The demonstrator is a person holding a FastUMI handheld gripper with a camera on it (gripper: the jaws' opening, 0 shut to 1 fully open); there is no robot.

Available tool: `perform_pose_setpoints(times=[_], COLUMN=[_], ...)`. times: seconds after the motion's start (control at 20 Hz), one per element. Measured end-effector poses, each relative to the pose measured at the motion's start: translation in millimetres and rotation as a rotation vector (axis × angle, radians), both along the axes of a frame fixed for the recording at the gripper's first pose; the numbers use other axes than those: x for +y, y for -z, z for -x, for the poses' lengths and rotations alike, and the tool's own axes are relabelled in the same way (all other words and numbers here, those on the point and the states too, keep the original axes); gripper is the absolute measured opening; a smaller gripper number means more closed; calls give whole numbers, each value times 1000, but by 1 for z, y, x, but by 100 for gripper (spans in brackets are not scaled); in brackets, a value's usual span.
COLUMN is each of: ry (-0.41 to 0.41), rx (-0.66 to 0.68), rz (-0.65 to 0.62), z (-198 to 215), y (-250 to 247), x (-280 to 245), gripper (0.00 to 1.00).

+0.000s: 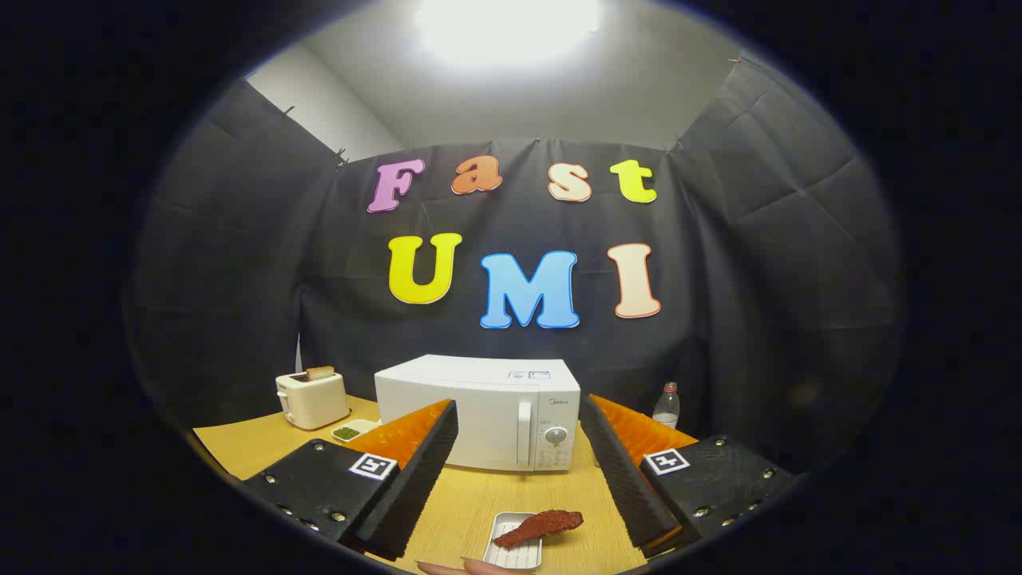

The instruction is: Open the microwave, put the food inside, and close the microwave door.

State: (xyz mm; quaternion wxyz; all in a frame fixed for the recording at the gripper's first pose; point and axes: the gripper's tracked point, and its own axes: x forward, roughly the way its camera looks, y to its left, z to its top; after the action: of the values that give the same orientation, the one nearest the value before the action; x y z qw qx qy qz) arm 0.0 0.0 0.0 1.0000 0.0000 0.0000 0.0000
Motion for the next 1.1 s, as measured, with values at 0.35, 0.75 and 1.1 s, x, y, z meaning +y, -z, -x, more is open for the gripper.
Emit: perform_pose_setpoints(times=[0.35,0.75,1.1], ry=[-10,-51,-48], rx=[2,-26,-41], rz=[14,-47,-88], z=[0,-3,-37], y=[3,-2,7], x=[5,10,9], gripper=[97,97,97])
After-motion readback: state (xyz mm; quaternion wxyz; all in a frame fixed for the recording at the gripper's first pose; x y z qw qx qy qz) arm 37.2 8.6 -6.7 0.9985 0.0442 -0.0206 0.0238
